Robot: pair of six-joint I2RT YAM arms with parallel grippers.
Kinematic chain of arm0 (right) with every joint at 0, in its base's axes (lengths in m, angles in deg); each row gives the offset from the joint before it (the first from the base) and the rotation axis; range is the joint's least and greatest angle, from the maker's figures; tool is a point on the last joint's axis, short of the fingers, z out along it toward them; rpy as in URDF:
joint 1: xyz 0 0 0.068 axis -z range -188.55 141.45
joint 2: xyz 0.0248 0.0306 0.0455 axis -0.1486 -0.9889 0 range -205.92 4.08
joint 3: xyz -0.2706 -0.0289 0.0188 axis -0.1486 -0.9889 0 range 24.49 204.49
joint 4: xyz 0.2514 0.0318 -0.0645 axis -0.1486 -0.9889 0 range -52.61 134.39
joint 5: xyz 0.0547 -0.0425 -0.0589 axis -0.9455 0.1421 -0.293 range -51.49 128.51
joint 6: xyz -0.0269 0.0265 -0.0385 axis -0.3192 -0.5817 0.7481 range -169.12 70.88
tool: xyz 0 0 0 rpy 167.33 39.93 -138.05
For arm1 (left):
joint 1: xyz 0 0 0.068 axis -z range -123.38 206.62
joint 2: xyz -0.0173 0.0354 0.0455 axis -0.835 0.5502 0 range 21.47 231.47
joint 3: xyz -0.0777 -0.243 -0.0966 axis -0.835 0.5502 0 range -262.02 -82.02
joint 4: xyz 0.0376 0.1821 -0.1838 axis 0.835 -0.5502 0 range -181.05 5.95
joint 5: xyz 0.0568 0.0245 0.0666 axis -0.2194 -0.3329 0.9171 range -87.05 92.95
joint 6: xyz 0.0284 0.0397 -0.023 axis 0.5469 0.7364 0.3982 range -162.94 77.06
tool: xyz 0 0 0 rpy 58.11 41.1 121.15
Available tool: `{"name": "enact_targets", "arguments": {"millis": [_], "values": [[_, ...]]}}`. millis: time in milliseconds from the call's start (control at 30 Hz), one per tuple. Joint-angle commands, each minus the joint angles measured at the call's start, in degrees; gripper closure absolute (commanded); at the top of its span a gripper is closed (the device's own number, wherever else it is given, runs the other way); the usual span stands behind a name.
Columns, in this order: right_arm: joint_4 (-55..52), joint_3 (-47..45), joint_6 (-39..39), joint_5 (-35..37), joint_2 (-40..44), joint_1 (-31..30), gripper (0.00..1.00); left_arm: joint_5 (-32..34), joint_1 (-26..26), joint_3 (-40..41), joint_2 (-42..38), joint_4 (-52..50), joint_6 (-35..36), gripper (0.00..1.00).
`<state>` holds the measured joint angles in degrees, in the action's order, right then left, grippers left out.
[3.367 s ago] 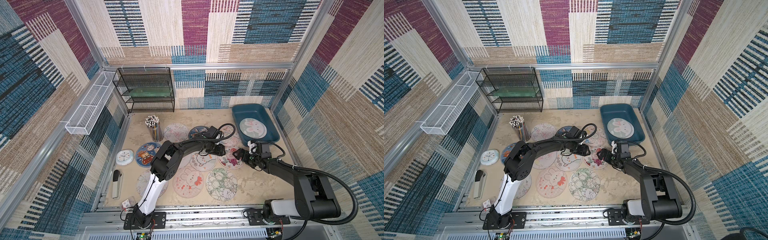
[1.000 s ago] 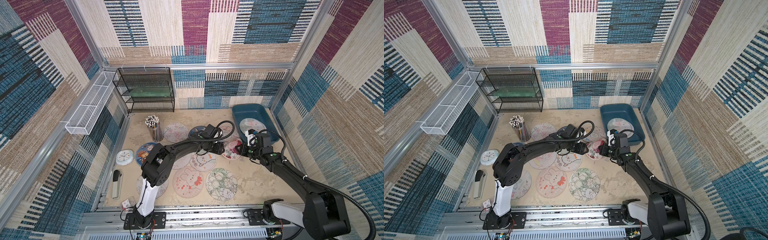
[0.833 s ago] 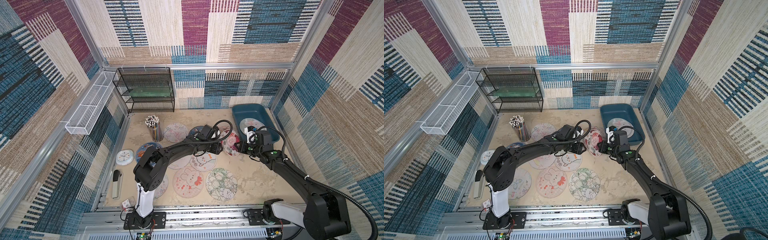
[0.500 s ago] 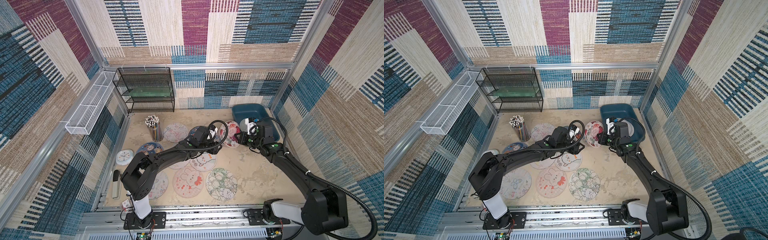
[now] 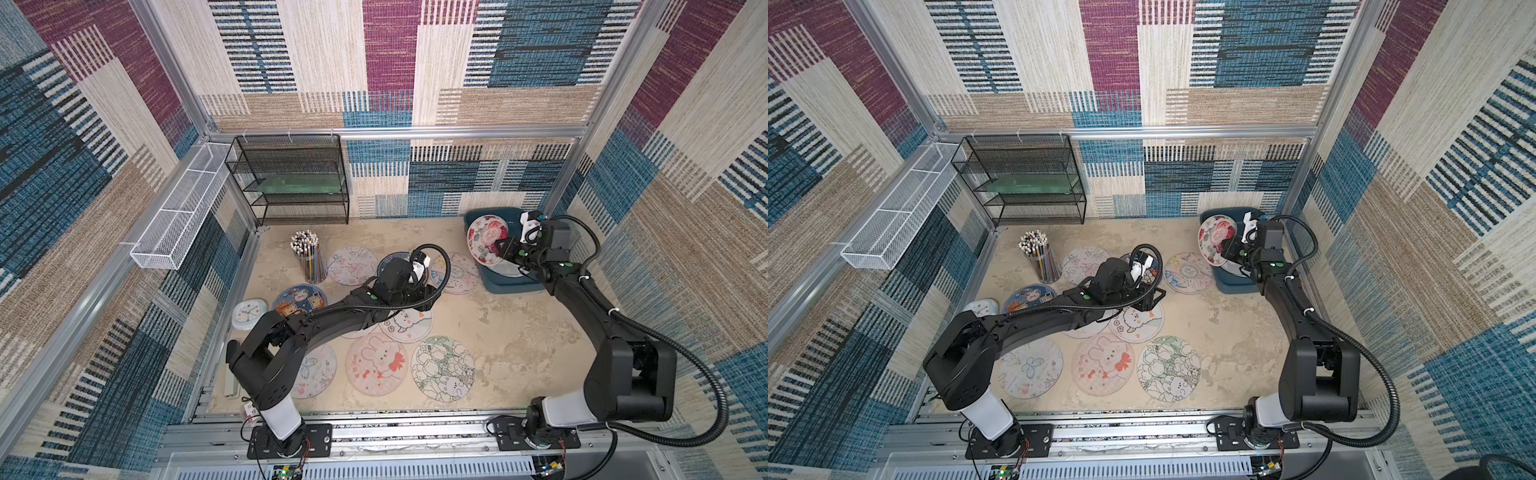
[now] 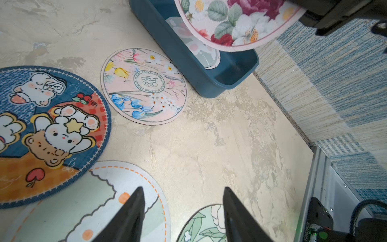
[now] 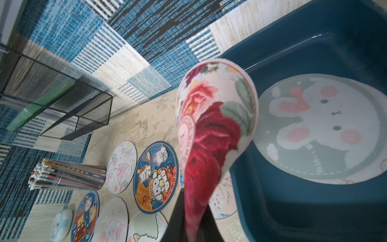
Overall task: Put the coasters into the storage box
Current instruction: Place the coaster in the storage box.
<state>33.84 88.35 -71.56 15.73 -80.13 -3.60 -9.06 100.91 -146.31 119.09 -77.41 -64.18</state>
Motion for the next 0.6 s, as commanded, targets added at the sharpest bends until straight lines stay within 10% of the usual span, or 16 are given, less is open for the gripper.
{"name": "enact_targets", "arguments": {"millis": [0,567], "values": [[2.08,2.19,0.71,-0.26,-2.13,1.82,0.92,-1.47,-0.08,0.17,-0.73,2.58,0.93,0.42],[4.65,8.15,-0.59,-0.51,-19.41,5.77,0.91,-6.71,-0.09,3.22,-1.05,9.50,1.10,0.41]]}}
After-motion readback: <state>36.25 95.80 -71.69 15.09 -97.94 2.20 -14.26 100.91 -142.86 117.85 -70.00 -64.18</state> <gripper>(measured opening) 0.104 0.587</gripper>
